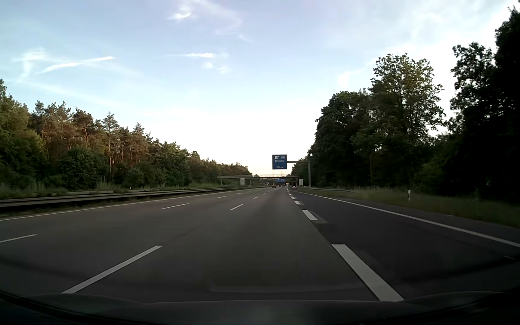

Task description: Follow the waypoints while adhering to traffic rules and regulations

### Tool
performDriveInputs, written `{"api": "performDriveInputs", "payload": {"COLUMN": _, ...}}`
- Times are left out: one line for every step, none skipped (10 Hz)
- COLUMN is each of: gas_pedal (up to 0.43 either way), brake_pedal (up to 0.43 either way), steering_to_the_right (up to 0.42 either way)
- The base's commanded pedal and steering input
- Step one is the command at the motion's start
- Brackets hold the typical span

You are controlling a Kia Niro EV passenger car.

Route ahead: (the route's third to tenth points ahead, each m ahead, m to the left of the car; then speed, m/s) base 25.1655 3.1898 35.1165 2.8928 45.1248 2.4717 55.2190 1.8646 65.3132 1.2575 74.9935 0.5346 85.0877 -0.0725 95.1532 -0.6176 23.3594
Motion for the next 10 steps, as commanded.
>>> {"api": "performDriveInputs", "payload": {"gas_pedal": 0.169, "brake_pedal": 0.000, "steering_to_the_right": 0.004}}
{"api": "performDriveInputs", "payload": {"gas_pedal": 0.169, "brake_pedal": 0.000, "steering_to_the_right": 0.005}}
{"api": "performDriveInputs", "payload": {"gas_pedal": 0.169, "brake_pedal": 0.000, "steering_to_the_right": 0.005}}
{"api": "performDriveInputs", "payload": {"gas_pedal": 0.169, "brake_pedal": 0.000, "steering_to_the_right": 0.005}}
{"api": "performDriveInputs", "payload": {"gas_pedal": 0.169, "brake_pedal": 0.000, "steering_to_the_right": 0.007}}
{"api": "performDriveInputs", "payload": {"gas_pedal": 0.169, "brake_pedal": 0.000, "steering_to_the_right": 0.008}}
{"api": "performDriveInputs", "payload": {"gas_pedal": 0.157, "brake_pedal": 0.000, "steering_to_the_right": 0.008}}
{"api": "performDriveInputs", "payload": {"gas_pedal": 0.138, "brake_pedal": 0.000, "steering_to_the_right": 0.008}}
{"api": "performDriveInputs", "payload": {"gas_pedal": 0.138, "brake_pedal": 0.000, "steering_to_the_right": 0.008}}
{"api": "performDriveInputs", "payload": {"gas_pedal": 0.118, "brake_pedal": 0.000, "steering_to_the_right": 0.007}}
